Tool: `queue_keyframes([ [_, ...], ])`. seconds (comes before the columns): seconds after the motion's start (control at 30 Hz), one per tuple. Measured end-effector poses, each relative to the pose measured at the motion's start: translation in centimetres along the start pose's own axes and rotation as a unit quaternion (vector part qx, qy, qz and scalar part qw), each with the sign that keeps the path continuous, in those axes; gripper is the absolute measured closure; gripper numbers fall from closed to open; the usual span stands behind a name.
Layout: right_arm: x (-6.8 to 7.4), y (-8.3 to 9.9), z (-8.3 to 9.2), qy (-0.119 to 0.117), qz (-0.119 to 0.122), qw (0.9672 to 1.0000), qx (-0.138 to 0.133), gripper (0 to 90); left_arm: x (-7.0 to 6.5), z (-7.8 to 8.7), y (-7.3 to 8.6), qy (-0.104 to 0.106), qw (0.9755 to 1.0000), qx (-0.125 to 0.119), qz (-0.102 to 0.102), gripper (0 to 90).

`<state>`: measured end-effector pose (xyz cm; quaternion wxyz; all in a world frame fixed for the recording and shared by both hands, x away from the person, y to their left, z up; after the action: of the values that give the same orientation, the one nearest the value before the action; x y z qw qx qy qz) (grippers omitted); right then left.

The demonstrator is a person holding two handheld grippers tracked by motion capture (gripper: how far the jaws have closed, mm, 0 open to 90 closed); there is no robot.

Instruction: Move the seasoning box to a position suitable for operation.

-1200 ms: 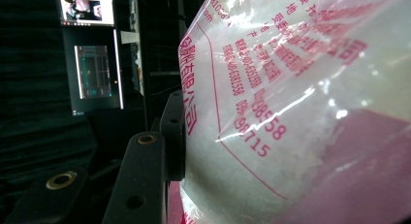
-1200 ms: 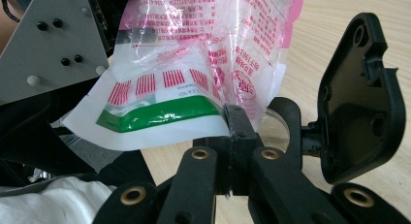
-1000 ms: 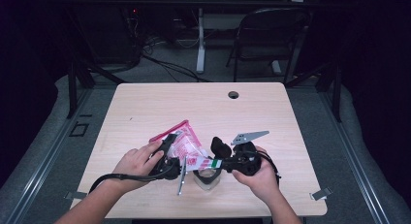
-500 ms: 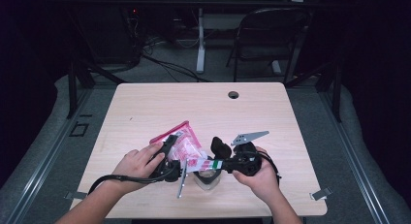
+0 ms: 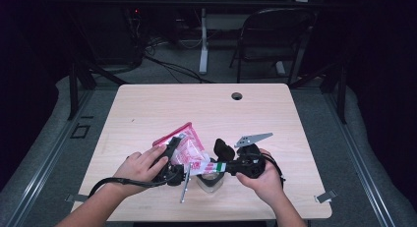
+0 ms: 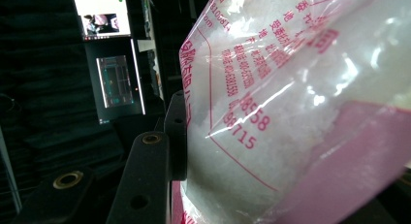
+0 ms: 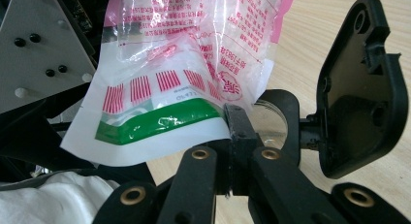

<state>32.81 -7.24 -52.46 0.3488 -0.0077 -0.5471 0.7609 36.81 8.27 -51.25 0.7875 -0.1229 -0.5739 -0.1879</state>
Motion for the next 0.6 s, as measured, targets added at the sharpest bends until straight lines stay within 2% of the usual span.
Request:
queue_keyframes([
  [0.1, -0.04, 0.00, 0.02, 0.001, 0.000, 1.0000, -0.001, 90.0, 0.07, 0.05, -0.06, -0.002, 1.0000, -0.001, -0.003, 65.4],
  [0.3, 0.00, 0.01, 0.02, 0.000, 0.000, 1.0000, -0.001, 90.0, 0.01, 0.09, 0.00, 0.008, 0.9999, 0.002, -0.006, 65.7],
  [0.47, -0.14, 0.17, -0.05, 0.000, -0.002, 1.0000, 0.001, 90.0, -0.02, 0.17, -0.16, 0.013, 0.9998, 0.003, -0.016, 65.8],
  [0.5, -0.18, 0.22, -0.06, 0.001, -0.003, 1.0000, 0.002, 90.0, 0.11, 0.09, -0.23, 0.009, 0.9997, -0.001, -0.023, 65.8],
  [0.6, -0.22, 0.26, -0.09, 0.002, -0.003, 1.0000, 0.003, 90.0, 0.13, 0.19, -0.21, 0.015, 0.9995, 0.004, -0.027, 65.9],
])
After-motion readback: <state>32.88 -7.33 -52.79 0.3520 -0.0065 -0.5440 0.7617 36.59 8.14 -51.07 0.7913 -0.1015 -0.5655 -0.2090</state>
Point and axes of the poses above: each handheld gripper's, and its own axes: z roughly backward along the jaws, y roughly out of its underside, x roughly to its left, the point moved 10 cm from there along -z, roughly forward along the jaws, and after that the axes turned 14 degrees about -x, right-handed, at the moved point
